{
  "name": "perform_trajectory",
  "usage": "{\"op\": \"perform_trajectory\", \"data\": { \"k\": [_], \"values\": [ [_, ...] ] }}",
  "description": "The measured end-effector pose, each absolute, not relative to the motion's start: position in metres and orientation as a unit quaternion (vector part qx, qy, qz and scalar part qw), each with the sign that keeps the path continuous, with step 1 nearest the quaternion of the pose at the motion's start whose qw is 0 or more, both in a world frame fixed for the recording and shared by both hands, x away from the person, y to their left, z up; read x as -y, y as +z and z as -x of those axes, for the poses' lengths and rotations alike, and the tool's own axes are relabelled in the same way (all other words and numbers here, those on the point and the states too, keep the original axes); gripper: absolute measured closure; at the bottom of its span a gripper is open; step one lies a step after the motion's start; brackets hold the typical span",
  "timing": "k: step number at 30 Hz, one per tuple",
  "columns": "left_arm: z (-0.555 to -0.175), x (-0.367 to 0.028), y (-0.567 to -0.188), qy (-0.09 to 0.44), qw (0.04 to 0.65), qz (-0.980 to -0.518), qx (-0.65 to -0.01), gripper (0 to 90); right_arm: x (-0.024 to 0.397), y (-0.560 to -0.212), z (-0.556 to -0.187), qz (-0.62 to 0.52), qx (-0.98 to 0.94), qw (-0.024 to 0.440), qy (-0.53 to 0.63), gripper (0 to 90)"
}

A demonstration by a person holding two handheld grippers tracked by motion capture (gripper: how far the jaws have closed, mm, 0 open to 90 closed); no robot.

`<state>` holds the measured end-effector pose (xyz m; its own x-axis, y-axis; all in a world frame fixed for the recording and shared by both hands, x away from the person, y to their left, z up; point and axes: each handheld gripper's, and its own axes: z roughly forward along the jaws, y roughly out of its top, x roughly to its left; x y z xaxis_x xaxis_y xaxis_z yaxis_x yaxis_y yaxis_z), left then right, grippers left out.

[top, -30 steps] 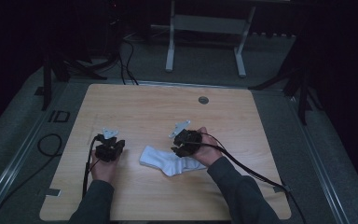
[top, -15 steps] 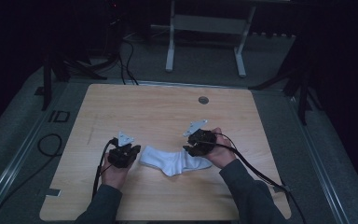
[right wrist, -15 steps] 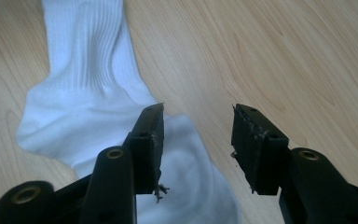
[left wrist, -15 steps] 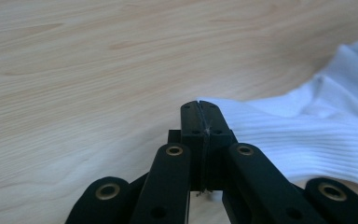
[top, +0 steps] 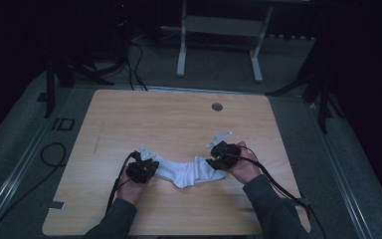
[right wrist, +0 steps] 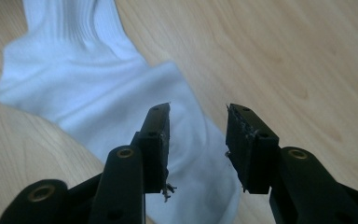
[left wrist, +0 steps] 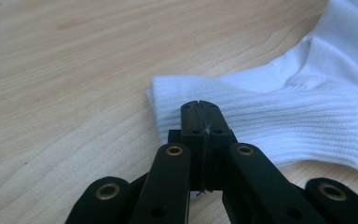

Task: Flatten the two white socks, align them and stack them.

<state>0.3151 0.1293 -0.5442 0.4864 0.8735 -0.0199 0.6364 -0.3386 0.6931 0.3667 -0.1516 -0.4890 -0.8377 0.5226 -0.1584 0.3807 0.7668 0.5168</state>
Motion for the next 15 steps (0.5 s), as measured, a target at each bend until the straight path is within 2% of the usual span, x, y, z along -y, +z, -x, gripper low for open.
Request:
{"op": "perform_trajectory", "data": {
  "k": [15],
  "values": [
    [-0.316, -0.121, -0.552, 0.182, 0.315, -0.808, -0.464, 90.0, 0.155, -0.527, -0.38, -0.281, -0.934, 0.095, 0.201, 58.3]
  ]
}}
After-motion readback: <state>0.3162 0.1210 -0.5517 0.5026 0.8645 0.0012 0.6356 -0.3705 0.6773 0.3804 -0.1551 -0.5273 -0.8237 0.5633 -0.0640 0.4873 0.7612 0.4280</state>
